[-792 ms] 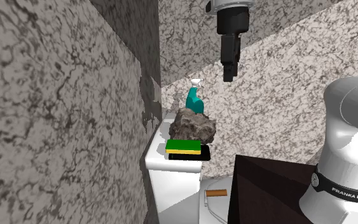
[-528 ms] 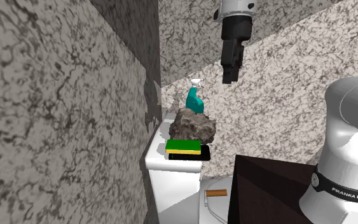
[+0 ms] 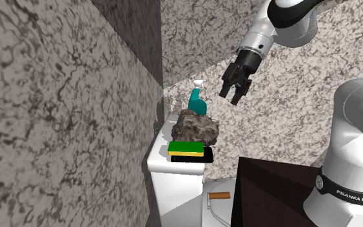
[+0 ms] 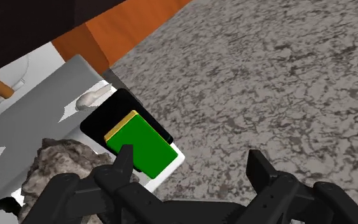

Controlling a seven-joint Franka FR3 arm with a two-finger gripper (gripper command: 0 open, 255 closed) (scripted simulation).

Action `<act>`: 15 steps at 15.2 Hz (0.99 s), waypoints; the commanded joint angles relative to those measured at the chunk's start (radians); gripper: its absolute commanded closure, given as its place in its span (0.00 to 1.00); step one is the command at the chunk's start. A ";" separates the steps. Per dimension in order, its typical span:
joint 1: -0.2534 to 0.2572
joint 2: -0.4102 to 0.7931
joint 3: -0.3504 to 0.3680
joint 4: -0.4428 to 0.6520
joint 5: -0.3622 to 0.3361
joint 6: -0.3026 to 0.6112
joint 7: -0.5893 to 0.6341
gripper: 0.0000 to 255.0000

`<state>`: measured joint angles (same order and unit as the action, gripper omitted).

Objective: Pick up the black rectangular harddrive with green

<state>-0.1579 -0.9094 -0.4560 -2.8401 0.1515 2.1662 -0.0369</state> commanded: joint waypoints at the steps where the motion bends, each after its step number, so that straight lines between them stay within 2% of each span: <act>1: -0.018 -0.009 -0.110 -0.076 0.048 0.120 -0.065 0.00; 3: 0.000 0.010 -0.242 -0.128 0.109 0.239 -0.151 0.00; 5: 0.059 0.034 -0.406 -0.166 0.186 0.362 -0.258 0.00; 7: 0.169 0.042 -0.611 -0.185 0.274 0.486 -0.387 0.00; 9: 0.315 0.002 -0.852 -0.184 0.357 0.607 -0.528 0.00; 11: 0.451 -0.101 -1.096 -0.166 0.409 0.721 -0.665 0.00; 12: 0.501 -0.173 -1.208 -0.150 0.423 0.771 -0.729 0.00; 13: 0.538 -0.254 -1.311 -0.132 0.428 0.814 -0.789 0.00; 15: 0.572 -0.427 -1.491 -0.084 0.424 0.878 -0.899 0.00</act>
<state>0.3858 -1.2471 -1.8523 -2.9509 0.5718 3.0063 -0.8778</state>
